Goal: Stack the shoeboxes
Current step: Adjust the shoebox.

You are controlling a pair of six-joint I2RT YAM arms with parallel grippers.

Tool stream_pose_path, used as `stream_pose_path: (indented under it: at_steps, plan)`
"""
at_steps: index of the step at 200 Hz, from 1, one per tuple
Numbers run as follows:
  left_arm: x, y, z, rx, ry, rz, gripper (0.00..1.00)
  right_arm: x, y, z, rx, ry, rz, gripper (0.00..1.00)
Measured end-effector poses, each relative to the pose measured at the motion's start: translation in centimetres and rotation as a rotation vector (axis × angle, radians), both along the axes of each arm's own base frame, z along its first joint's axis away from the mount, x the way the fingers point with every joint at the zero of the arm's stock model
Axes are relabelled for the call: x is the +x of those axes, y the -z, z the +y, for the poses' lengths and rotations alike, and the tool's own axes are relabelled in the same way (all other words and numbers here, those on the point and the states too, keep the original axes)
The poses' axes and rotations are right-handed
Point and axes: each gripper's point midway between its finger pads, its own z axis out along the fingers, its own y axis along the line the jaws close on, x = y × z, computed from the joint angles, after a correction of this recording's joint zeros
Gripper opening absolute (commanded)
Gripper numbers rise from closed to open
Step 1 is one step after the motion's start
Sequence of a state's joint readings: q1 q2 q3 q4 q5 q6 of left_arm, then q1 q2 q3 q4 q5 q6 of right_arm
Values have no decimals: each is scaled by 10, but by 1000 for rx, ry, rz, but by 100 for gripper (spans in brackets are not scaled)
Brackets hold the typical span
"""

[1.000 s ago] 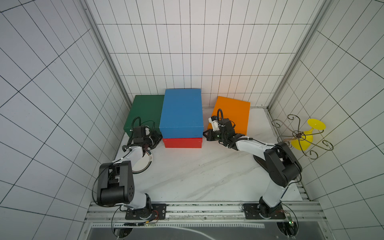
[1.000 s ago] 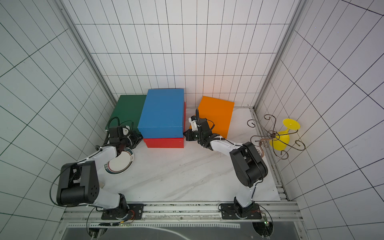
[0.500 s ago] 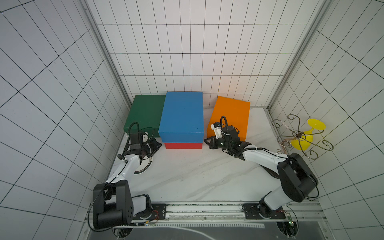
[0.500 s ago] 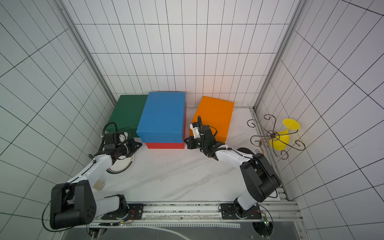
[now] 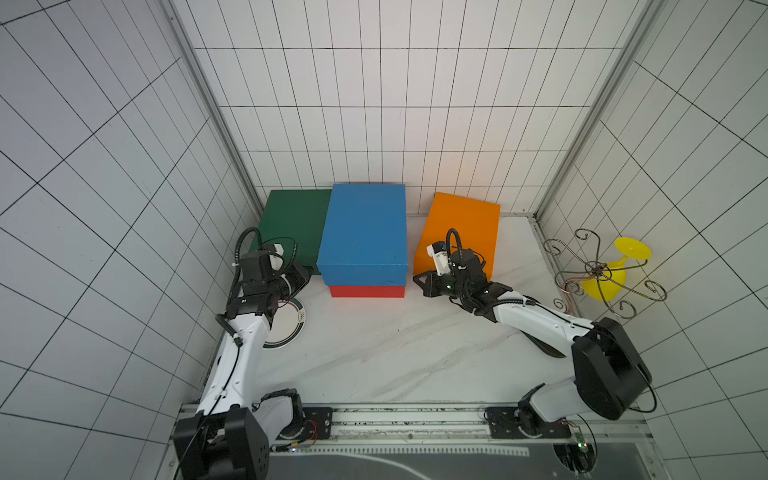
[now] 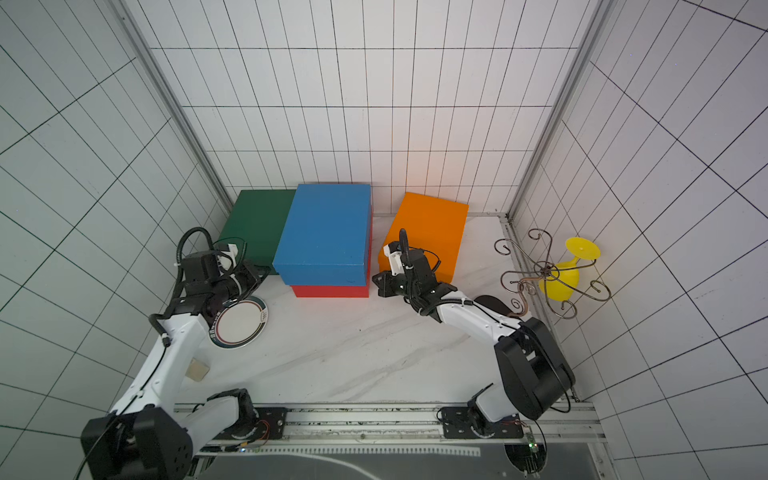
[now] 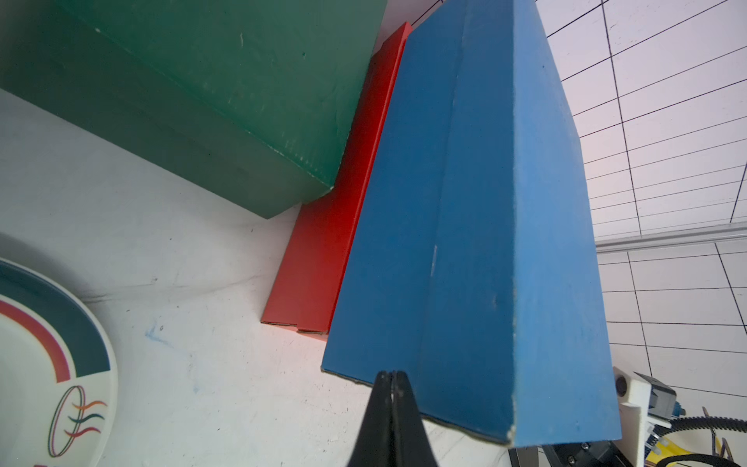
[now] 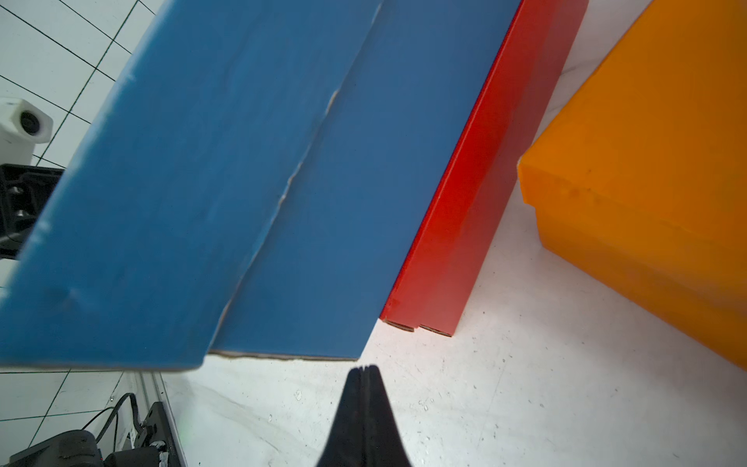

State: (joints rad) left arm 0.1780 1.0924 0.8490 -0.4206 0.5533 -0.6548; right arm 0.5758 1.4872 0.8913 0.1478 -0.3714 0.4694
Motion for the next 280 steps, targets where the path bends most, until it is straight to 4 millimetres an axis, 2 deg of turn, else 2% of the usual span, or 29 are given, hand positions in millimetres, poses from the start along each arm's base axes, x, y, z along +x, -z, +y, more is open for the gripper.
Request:
stream_pose_path:
  at_steps: [22, 47, 81, 106, 145, 280]
  plan:
    - [4, 8, -1, -22, -1, 31, 0, 3, 8, 2, -18, -3, 23, 0]
    - [11, 16, -5, -50, 5, 64, 0, 13, 2, 9, -15, -4, 14, 0]
    - [22, 1, -19, -53, 35, 30, 0, 29, -18, 19, 6, -6, -25, 0]
    - [34, -9, -21, -47, 30, 4, 0, 41, -24, 20, 7, 7, -39, 0]
    - [47, -1, -17, -49, 8, 17, 0, 52, -24, 23, -4, 16, -43, 0]
    - [47, 0, -19, -53, 11, 20, 2, 58, -24, 20, -5, 26, -41, 0]
